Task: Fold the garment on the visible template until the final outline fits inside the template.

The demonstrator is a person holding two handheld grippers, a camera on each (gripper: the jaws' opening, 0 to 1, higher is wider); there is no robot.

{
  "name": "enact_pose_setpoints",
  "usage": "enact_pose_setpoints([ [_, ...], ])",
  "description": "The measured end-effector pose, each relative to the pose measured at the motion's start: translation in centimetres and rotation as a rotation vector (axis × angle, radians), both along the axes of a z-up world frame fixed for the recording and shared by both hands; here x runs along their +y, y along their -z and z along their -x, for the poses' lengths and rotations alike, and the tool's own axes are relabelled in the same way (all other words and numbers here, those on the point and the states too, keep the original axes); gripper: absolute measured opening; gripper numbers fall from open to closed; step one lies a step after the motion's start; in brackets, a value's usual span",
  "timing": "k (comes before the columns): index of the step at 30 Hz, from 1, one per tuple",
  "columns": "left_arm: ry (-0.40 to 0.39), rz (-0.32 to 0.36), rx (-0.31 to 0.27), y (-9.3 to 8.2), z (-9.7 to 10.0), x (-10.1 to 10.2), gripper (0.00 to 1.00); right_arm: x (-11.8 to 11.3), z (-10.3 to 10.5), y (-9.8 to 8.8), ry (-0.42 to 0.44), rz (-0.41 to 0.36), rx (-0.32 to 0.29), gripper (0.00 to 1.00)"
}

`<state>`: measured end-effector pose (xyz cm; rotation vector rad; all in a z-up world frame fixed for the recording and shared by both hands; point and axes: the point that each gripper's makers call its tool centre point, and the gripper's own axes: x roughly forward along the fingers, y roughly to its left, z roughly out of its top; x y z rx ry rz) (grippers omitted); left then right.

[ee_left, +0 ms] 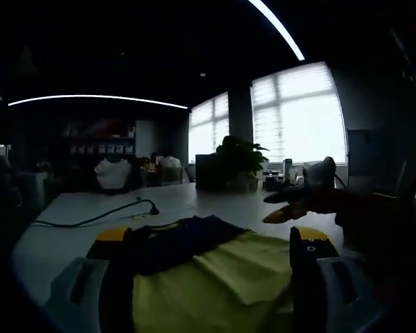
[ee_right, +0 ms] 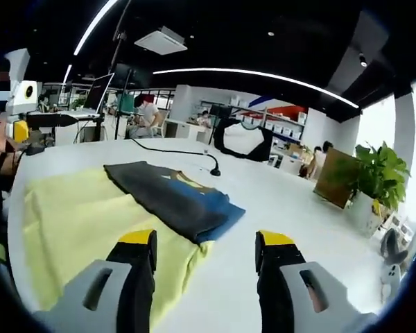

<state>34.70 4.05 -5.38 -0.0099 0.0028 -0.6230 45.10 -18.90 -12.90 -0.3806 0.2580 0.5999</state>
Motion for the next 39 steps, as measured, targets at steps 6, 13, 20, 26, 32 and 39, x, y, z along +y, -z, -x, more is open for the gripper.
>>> enact_pose_setpoints([
  [6, 0.002, 0.013, 0.000, 0.1, 1.0, 0.1, 0.97, 1.7, -1.4, 1.8, -0.012, 0.018, 0.059, 0.51],
  [13, -0.027, 0.004, -0.009, 0.5, 1.8, 0.5, 0.98, 2.3, -3.4, 3.8, -0.012, 0.022, 0.129, 0.35],
  [20, -0.044, 0.023, -0.001, 0.9, 3.0, 1.1, 0.97, 2.8, -4.2, 5.3, -0.016, 0.035, 0.183, 0.25],
  [26, -0.077, 0.002, -0.013, 1.1, 3.7, 2.0, 0.97, 3.2, -4.6, 5.8, -0.022, 0.042, 0.202, 0.14],
  [32, -0.092, -0.001, -0.015, 1.3, 3.8, 2.5, 0.97, 3.1, -4.5, 5.8, -0.015, 0.029, 0.217, 0.05],
  [39, -0.089, 0.004, -0.010, 1.4, 4.0, 2.5, 0.96, 2.9, -3.8, 5.5, -0.016, -0.009, 0.235, 0.00],
])
